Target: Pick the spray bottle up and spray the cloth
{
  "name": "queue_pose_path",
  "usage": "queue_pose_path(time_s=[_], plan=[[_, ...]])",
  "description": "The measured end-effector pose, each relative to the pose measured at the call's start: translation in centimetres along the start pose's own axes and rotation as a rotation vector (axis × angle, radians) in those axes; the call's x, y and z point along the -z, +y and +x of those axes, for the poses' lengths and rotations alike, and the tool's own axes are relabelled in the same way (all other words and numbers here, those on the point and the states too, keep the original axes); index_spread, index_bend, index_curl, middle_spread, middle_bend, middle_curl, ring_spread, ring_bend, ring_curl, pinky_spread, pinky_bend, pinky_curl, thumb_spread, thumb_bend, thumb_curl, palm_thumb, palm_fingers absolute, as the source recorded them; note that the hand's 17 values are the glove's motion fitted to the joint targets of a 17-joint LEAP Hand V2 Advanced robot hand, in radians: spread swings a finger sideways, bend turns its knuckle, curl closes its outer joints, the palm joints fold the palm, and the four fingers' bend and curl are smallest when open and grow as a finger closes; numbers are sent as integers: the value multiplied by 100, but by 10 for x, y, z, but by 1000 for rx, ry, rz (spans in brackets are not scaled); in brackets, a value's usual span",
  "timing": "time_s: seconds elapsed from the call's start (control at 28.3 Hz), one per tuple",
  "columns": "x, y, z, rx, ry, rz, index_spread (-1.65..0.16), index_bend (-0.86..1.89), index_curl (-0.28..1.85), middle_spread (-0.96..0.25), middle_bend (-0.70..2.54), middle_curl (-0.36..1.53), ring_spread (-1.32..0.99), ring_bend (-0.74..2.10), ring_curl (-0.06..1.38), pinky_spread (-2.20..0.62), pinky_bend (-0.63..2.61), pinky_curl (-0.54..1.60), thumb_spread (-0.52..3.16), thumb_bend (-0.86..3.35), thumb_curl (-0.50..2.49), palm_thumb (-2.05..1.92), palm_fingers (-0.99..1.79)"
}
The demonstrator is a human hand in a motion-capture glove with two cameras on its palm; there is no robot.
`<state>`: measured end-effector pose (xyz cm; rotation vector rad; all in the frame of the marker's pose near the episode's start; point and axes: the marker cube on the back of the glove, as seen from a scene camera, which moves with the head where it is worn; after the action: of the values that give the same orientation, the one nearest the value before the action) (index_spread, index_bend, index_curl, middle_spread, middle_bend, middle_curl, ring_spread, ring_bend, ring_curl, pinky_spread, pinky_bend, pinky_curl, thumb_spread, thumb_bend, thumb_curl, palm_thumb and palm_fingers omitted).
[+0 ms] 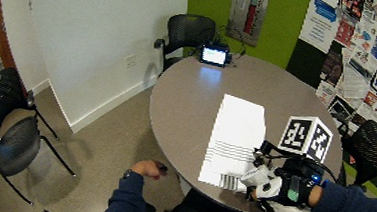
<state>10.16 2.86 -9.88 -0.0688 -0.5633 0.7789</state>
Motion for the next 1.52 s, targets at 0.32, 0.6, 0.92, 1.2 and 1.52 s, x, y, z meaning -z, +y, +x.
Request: queue_pose_path(time_s=[0.32, 0.6, 0.92, 1.2, 1.52], plan=[[-16, -19, -11, -36, 134, -142, -30, 19, 61, -19, 69, 54, -23, 76, 48, -30, 44, 40, 52, -3, 77, 100, 137], [-21, -27, -5, -76, 174, -196, -30, 19, 62, -19, 69, 54, -23, 77, 48, -29, 45, 40, 52, -3, 77, 100, 137], [-25, -25, -4, -92, 177, -251, -30, 19, 62, -19, 69, 54, -23, 77, 48, -29, 45, 40, 51, -3, 77, 100, 137], [-22, -9, -10, 44, 83, -246, -30, 19, 63, -19, 70, 55, -23, 74, 47, -29, 45, 40, 50, -3, 77, 100, 135], [2, 24, -63, 346, -43, -143, -30, 19, 64, -18, 70, 54, -23, 73, 47, -29, 45, 40, 48, -2, 78, 101, 134]])
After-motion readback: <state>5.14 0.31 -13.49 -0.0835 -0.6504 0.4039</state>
